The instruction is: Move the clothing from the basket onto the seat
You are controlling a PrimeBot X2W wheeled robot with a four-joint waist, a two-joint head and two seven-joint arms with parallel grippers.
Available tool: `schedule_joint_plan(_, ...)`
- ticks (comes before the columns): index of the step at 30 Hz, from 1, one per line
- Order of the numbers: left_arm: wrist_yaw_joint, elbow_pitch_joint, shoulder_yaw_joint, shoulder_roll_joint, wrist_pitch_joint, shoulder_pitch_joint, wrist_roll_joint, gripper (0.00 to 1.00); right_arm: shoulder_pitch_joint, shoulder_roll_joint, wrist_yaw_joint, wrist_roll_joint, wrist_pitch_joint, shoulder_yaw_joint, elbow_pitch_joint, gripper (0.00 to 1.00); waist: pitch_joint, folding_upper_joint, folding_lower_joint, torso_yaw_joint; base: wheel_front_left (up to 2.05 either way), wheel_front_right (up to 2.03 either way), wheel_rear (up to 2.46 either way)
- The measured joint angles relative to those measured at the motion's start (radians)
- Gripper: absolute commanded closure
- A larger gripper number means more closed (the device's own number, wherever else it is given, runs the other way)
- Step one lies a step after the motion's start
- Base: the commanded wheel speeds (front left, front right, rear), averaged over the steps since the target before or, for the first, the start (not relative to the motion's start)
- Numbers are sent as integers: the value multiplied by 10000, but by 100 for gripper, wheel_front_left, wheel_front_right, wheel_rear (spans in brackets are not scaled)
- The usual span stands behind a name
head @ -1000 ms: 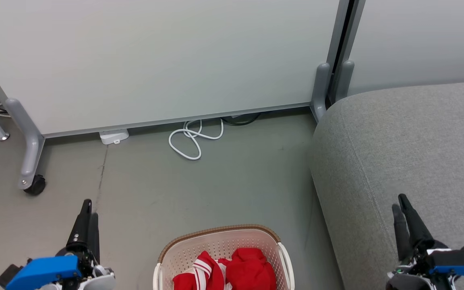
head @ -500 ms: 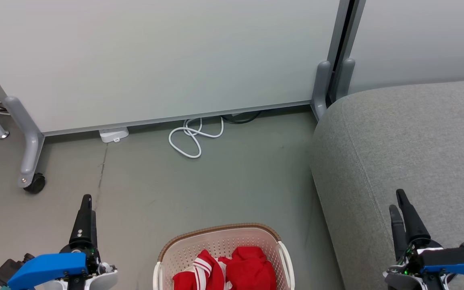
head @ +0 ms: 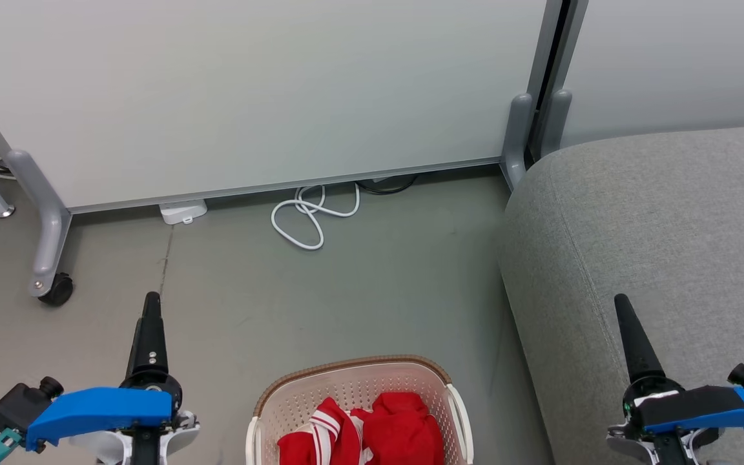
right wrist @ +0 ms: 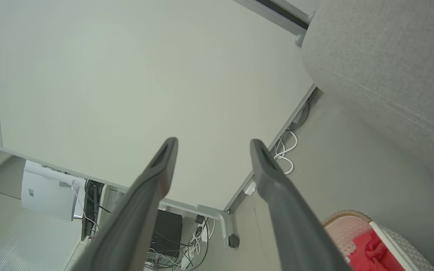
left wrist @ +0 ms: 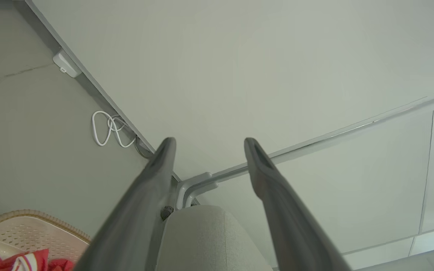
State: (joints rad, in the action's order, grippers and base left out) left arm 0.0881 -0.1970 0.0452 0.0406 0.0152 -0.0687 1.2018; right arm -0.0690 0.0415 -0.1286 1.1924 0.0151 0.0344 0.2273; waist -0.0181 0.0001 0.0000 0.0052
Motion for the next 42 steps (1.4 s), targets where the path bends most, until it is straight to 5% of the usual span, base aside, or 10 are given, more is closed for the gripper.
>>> schedule_joint_plan(18,-585,130,-984,113,623,-116,-4257,0,-106,6,-2,-3549,637,-527,96,0,-70,0,0,55,0,0,0)
schedule_joint_plan(42,-1250,-148,-1893,408,1302,-339,-7056,0,-245,17,-6,-6600,1313,-840,278,0,-112,0,0,194,0,0,0)
